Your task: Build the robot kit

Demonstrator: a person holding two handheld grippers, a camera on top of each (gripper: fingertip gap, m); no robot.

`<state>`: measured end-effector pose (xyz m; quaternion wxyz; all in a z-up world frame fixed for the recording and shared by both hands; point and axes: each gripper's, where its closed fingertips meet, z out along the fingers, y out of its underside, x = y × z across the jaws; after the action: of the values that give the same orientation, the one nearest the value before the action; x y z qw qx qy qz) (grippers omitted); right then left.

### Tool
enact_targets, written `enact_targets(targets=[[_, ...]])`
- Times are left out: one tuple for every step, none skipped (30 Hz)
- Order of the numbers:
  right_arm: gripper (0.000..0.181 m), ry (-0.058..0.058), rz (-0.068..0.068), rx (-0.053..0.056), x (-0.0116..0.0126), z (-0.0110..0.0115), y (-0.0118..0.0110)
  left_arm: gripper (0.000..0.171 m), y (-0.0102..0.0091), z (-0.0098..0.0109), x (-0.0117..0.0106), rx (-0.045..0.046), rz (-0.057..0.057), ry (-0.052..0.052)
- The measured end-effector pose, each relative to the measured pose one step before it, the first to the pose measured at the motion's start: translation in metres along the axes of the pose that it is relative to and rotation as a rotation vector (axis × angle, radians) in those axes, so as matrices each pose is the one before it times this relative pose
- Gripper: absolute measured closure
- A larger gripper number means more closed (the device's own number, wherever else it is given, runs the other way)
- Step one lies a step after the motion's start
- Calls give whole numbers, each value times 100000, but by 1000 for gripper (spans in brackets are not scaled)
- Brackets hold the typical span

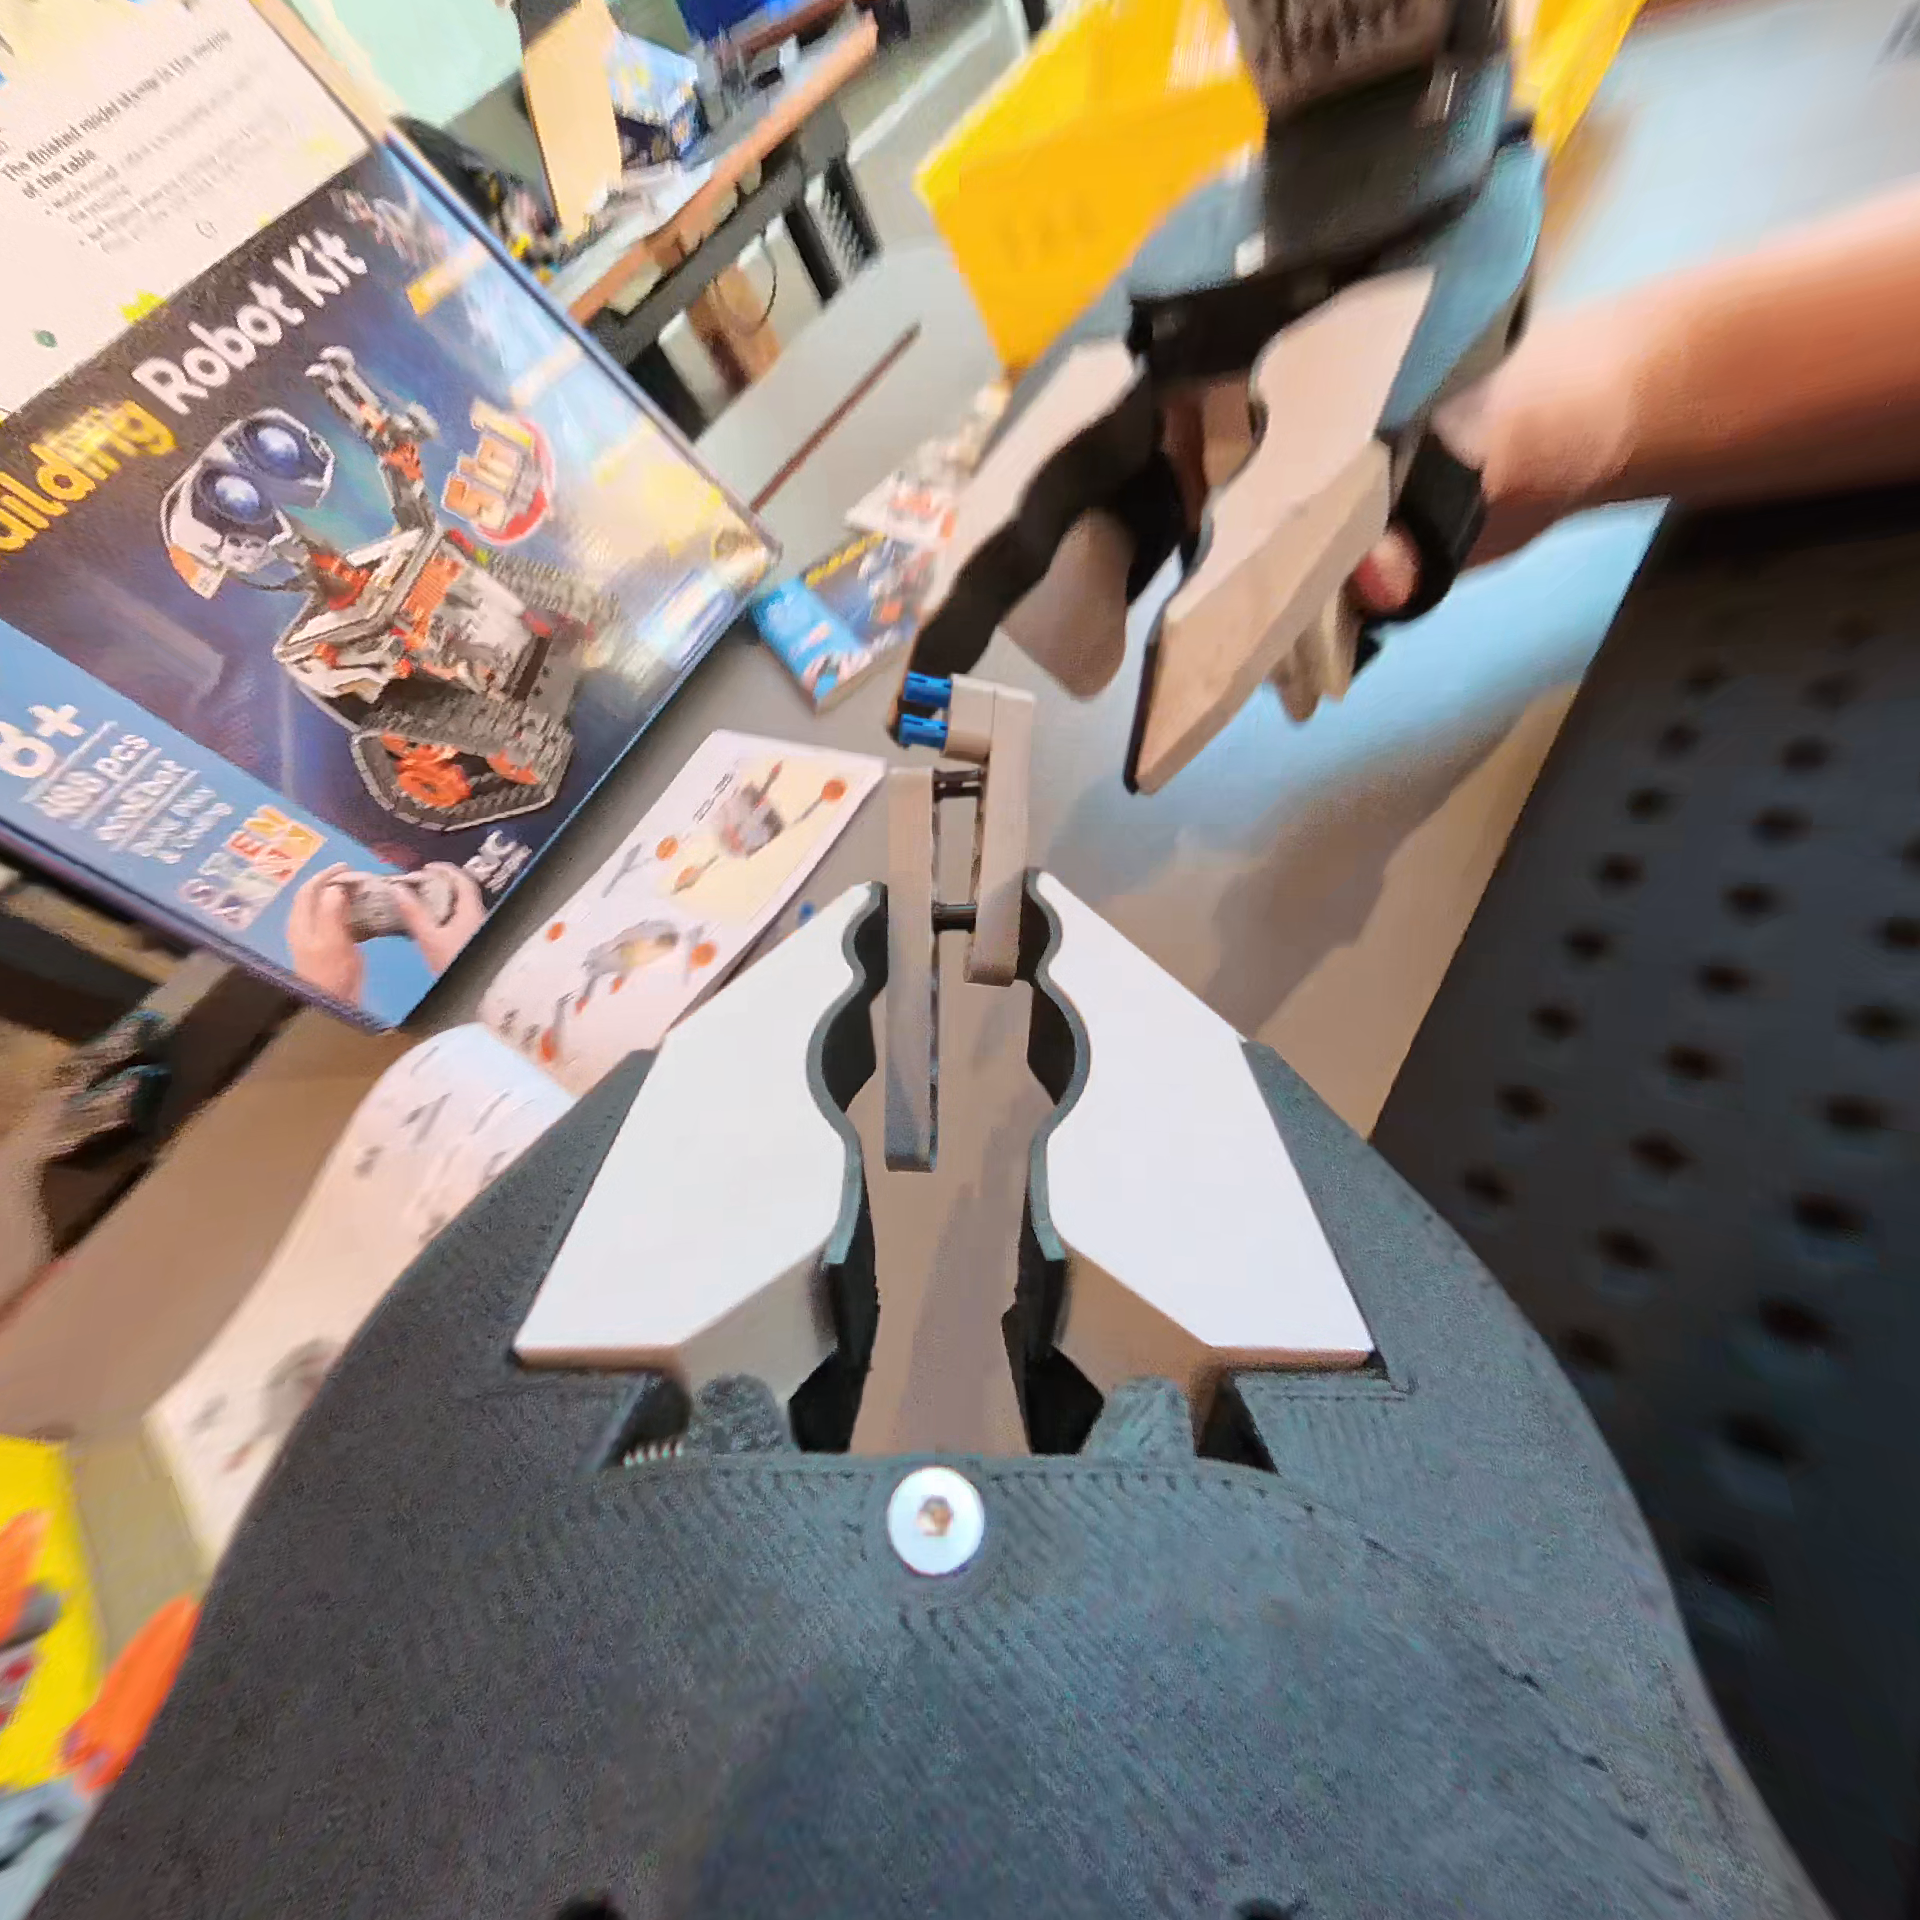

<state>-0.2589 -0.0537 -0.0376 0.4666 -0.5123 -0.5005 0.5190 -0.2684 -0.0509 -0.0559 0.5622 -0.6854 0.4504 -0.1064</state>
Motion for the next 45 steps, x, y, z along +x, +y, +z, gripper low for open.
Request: enact_targets(targets=[[134,-903,1631,4210,-202,-118,-879,148,-1045,-338,-3,5162,-5982,2575],[136,-367,1343,3432,-102,-76,-784,148,-1063,-283,44,5109,-5453,2519],[137,-746,1206,2793,-135,-30,-682,148,-995,-242,14,4549,-4746,1951],[138,-888,2347,2623,-117,-21,-669,148,-884,-205,-51,3896,-3528,934],[141,-701,3683,2067,-39,12,-544,149,-767,-154,-205,3186,-2148,-632],[142,229,4719,1823,105,34,-454,149,-574,-99,-223,2015,-601,-1541],[142,-496,3945,1976,-86,90,-419,149,-419,-13,-132,1186,681,-1686],[142,670,2673,2118,3,159,-383,149,-284,54,-16,643,1620,-1650],[141,2022,2658,1717,142,239,-260,149,-86,136,-60,-462,2553,-2326],[138,-1809,2332,1927,-482,316,-268,149,59,161,-125,-1385,3981,-3269],[138,-883,2389,1414,-342,330,-161,149,103,149,-268,-1709,5176,-4552],[138,2263,1773,948,187,264,-55,149,61,96,-315,-1624,5360,-5028],[139,1379,183,1325,62,197,-55,149,36,84,-184,-1618,4676,-3953],[140,1895,251,735,144,164,15,149,-45,75,-69,-1271,3895,-3060],[143,2660,-126,-63,267,144,86,149,-154,6,-112,-453,3375,-3234],[146,1255,-696,-83,63,132,59,149,-210,-30,-138,193,2772,-3248],[152,469,57,520,-18,104,-45,149,-208,-38,-190,261,2318,-3491],[154,117,823,1516,-63,86,-219,149,-144,-23,-224,65,2280,-3514],[156,-190,634,1687,-103,78,-245,149,-49,10,-210,-187,2334,-3204],[157,-186,654,1424,-103,79,-203,149,22,58,-90,-405,2022,-2208],[156,227,450,633,-46,84,-113,149,67,99,55,-411,1294,-1018],[156,1336,-290,309,123,-4,-93,149,51,108,126,-80,268,15],[154,1476,-1556,1143,147,-143,-257,149,67,77,97,101,-898,596],[153,1959,-2392,1078,230,-271,-307,149,145,66,2,-350,-1810,750],[153,2388,-2532,-111,383,-318,-201,149,208,24,-125,-607,-2035,558],[153,2634,-1865,-842,497,-292,-133,149,231,-1,-210,-642,-1803,356],[154,1963,-758,-697,423,-230,-145,149,228,-17,-215,-564,-1503,235],[153,1112,276,-289,276,-131,-163,149,145,-46,-220,-277,-1136,-97],[151,232,1383,-534,89,26,-69,149,39,-78,-208,262,-433,-747],[150,-1035,1817,-986,-161,185,99,149,-31,-55,-157,301,315,-1033],[150,-879,1749,-1274,-201,296,263,149,-48,-28,-75,145,620,-994],[149,-141,1320,-931,-118,327,325,149,-58,8,-11,-3,665,-843],[149,-777,1191,-159,-214,367,264,149,-70,14,46,-15,792,-654],[150,-404,1835,-398,-134,346,298,149,-91,5,43,189,914,-645],[153,-386,1510,-403,-97,300,238,149,-64,-11,-5,83,778,-767],[155,-520,952,-218,-84,226,149,149,-48,-25,-7,-2,554,-567],[156,-729,269,196,-120,148,49,149,-84,-40,0,317,157,-242],[155,-743,-356,609,-110,24,-62,149,-80,-57,-42,384,-454,-50],[154,-219,-845,1082,-37,-110,-165,149,-27,-60,-33,83,-988,404],[153,988,-889,1186,158,-216,-224,149,46,-65,-64,-121,-1416,618],[151,826,-1022,981,160,-270,-239,149,104,-73,-160,-213,-1608,259],[151,1194,-784,864,262,-288,-316,149,184,-84,-276,-480,-1365,-161],[150,2153,-707,335,470,-241,-394,149,238,-97,-310,-744,-937,-336],[147,2640,-1315,-713,641,-188,-560,149,234,-126,-325,-628,-689,-429],[147,2664,-2431,-798,710,-179,-986,149,182,-170,-343,-425,-590,-519]])
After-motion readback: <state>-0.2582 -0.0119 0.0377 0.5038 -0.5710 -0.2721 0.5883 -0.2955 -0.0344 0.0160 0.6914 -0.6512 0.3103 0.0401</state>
